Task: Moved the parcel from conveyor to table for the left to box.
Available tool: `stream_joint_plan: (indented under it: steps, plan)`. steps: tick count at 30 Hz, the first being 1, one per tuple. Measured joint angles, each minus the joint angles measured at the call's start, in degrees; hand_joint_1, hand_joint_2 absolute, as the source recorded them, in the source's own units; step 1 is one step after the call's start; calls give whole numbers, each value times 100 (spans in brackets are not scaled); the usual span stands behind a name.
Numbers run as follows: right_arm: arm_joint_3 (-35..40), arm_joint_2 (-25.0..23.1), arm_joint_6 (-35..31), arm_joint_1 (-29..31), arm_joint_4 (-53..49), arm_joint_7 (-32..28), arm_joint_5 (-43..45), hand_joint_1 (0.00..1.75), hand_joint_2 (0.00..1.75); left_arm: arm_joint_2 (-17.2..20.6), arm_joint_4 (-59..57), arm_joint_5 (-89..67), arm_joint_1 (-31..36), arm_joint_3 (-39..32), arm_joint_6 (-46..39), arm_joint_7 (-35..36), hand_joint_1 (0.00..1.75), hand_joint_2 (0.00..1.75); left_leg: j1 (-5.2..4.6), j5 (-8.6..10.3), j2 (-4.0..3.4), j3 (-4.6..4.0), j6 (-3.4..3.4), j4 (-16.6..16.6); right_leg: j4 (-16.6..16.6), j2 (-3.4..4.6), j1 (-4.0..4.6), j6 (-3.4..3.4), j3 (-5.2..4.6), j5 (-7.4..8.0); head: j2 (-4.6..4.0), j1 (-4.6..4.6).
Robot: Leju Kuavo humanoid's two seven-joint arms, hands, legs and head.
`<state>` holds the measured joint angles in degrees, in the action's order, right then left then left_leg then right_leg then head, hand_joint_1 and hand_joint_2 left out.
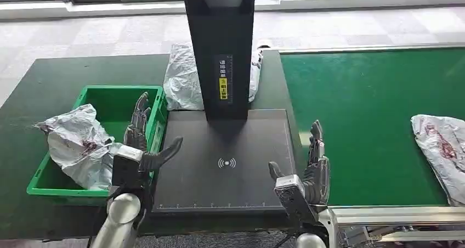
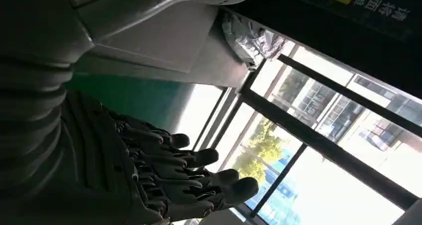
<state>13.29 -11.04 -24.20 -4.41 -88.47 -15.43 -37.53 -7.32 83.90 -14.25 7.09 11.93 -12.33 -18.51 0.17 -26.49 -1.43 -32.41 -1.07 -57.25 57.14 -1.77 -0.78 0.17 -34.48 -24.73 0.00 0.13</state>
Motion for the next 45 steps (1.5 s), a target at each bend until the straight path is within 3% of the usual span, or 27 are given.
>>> stream_joint_plan:
  steps: [11, 19, 45]
  plan:
    - [46, -39, -479, 563, 1062, 81, 55, 0, 175, -393, -1484, 149, 333, 556, -468, -116, 0, 175, 0, 0, -2, -1, 1, -1, 0, 2, -3, 0, 0, 1, -2, 0]
    - [50, 35, -944, 764, 1582, 183, 5, 0, 175, -448, -1892, 175, 487, 774, -697, -50, 0, 175, 0, -2, -2, -1, 1, -1, 0, 3, 0, 1, -3, 0, -2, 0]
    - [9, 122, -879, 1081, 2424, 44, -50, 0, 175, -487, -2271, 417, 628, 774, -1008, -188, 0, 175, 0, -1, 0, -5, 1, -1, 1, 2, -1, 1, -4, -1, -2, 0]
